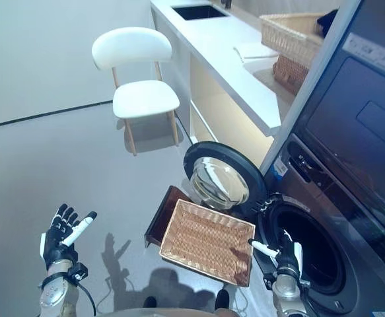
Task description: Pick up the clothes and place them into the washing machine
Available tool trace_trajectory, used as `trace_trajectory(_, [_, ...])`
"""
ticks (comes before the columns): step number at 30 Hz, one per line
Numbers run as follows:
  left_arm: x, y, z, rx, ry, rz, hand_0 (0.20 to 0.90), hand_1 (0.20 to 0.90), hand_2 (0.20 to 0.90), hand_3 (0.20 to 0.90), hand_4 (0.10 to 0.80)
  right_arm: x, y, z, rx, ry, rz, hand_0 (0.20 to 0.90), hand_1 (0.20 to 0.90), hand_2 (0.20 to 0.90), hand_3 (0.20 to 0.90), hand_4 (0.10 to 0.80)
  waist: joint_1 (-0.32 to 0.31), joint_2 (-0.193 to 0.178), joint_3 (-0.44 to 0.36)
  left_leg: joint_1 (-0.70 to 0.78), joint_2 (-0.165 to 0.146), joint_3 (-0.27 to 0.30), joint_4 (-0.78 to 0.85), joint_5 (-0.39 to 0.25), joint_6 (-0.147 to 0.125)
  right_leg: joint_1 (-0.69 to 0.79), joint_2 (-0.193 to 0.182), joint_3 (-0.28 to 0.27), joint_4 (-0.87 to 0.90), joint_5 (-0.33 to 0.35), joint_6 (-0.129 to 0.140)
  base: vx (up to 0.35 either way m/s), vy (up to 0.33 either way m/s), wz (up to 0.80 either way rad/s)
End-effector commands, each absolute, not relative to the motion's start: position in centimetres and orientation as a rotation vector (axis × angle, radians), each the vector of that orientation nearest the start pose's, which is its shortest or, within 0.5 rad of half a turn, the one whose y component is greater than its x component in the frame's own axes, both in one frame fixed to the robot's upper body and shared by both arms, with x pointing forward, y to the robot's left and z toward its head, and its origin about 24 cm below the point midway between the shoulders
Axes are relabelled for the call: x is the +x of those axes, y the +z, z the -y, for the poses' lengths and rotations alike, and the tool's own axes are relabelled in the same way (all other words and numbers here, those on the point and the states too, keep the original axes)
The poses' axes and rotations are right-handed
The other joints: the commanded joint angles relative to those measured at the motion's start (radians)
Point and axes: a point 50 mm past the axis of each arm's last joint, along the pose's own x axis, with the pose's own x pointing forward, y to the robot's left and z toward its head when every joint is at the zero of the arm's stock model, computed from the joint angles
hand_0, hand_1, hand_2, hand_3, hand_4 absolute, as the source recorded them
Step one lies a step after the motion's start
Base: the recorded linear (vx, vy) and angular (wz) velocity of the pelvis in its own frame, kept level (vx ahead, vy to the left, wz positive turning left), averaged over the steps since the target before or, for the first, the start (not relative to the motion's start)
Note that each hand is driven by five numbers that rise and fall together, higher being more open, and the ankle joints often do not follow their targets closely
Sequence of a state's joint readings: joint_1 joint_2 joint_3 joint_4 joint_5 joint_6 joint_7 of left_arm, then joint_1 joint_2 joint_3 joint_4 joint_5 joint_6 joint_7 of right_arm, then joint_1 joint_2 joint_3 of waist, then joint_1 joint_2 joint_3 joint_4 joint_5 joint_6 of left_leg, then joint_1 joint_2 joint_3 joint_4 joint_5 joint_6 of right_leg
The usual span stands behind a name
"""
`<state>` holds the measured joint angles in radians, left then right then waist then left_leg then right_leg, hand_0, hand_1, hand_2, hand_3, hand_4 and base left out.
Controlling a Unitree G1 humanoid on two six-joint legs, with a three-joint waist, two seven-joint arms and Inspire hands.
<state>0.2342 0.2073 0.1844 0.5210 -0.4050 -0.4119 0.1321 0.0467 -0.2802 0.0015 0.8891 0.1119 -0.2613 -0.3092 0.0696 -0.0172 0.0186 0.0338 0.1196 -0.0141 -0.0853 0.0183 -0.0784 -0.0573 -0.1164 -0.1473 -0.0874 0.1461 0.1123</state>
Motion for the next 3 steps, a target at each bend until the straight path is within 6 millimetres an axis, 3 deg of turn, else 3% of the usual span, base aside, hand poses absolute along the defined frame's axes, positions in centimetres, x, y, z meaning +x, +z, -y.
trace_trajectory(1, [17.16,-3.4,-28.91,-0.052,0.56,-0.098,0.9,0.9,0.9,0.9,0.8,18.89,-7.49,26.46,-0.244,-0.457,-0.409,0.9,0.9,0.9,0.9,0.8,0.017,-0.011,-0.026,0.055,-0.019,0.024,-0.002,-0.026,-0.051,0.058,0.011,-0.004,0.007,-0.073,0.028,0.041,-0.001,0.02])
trace_trajectory(3, [17.15,-3.51,-28.84,-0.05,0.559,-0.105,0.9,0.9,0.9,0.9,0.8,18.91,-7.54,26.09,-0.221,-0.456,-0.404,0.9,0.9,0.9,0.9,0.8,0.018,-0.013,-0.033,0.065,-0.017,0.024,-0.002,-0.028,-0.051,0.07,0.012,-0.005,0.007,-0.077,0.027,0.037,-0.001,0.01])
